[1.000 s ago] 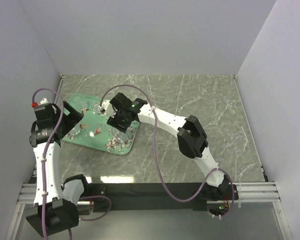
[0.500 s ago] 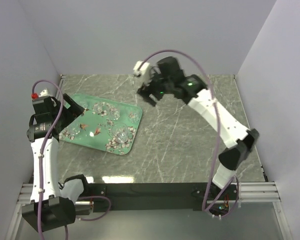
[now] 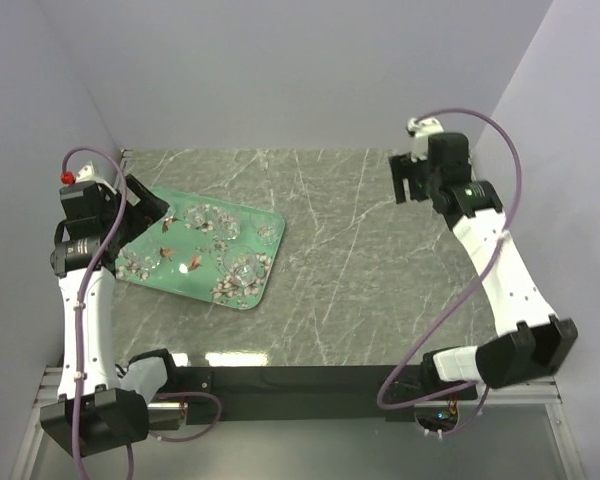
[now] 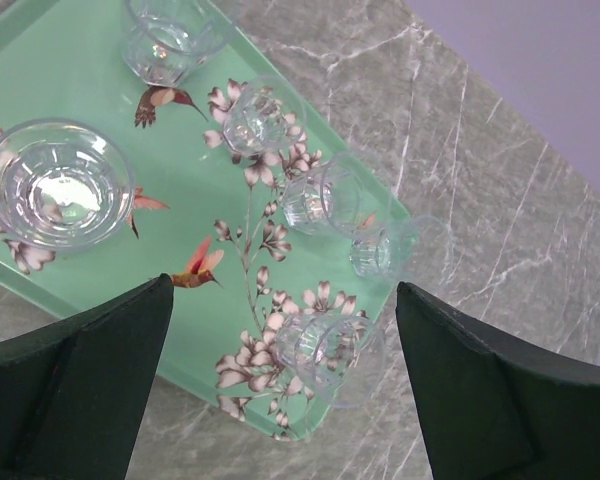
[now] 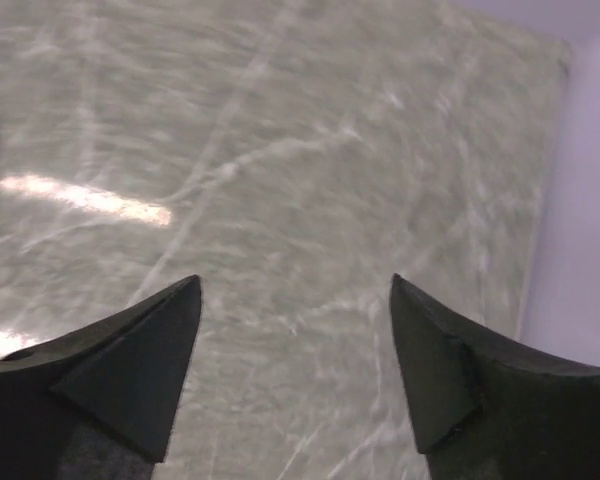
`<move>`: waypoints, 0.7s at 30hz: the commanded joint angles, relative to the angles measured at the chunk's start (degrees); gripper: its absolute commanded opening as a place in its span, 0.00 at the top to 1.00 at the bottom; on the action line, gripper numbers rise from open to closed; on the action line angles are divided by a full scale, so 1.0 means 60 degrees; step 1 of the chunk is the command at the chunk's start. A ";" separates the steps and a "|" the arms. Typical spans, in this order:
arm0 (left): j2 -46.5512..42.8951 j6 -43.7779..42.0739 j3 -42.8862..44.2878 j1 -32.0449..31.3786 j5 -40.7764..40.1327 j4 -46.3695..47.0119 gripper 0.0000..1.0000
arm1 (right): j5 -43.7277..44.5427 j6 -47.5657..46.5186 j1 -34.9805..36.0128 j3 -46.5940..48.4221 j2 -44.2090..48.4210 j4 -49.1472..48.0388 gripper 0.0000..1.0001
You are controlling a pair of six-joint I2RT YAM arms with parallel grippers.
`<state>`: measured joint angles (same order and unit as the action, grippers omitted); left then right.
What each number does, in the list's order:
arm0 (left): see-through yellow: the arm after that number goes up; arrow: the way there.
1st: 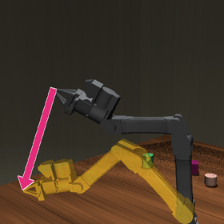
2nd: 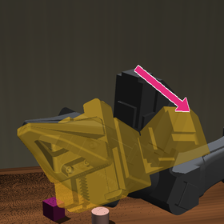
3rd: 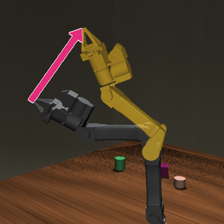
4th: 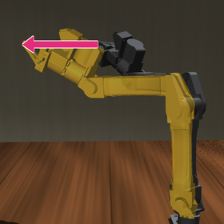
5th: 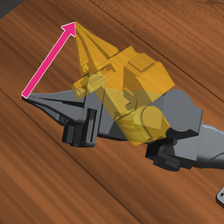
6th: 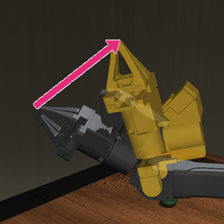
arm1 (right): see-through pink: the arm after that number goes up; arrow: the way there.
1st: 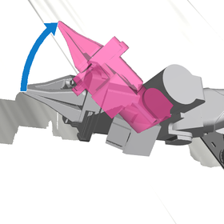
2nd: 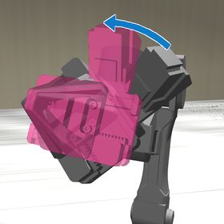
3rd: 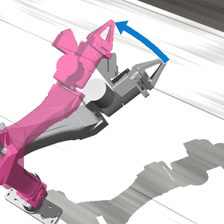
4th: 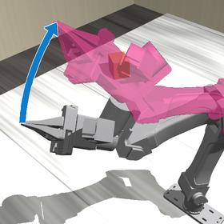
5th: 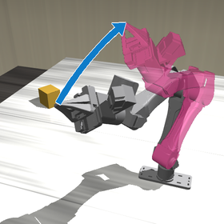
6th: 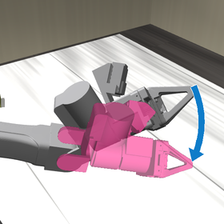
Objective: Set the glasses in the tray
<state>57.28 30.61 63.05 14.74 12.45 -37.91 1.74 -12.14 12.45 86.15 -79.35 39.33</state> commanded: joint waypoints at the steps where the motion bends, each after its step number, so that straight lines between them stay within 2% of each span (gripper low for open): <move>1: 0.0048 -0.0238 0.0522 -0.0069 0.0371 0.0635 0.01 | 0.2211 0.1450 -0.0170 -0.1259 0.1460 -0.1383 0.15; 4: 0.0151 -0.0384 0.0698 -0.0069 0.0372 0.0620 0.01 | 0.3208 0.1816 -0.0447 -0.2679 0.2412 -0.1852 0.14; 8: 0.0312 -0.0604 0.0888 -0.0157 0.0255 0.0503 0.01 | 0.3723 0.2009 -0.0639 -0.3298 0.2911 -0.2072 0.13; 21: 0.0898 -0.0942 0.1562 -0.0377 -0.0258 0.0313 0.01 | 0.3344 0.2008 -0.1049 -0.3709 0.3645 -0.2615 0.10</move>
<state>62.33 26.20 69.34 12.73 11.70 -37.01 21.65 -1.19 6.72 63.64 -59.27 26.55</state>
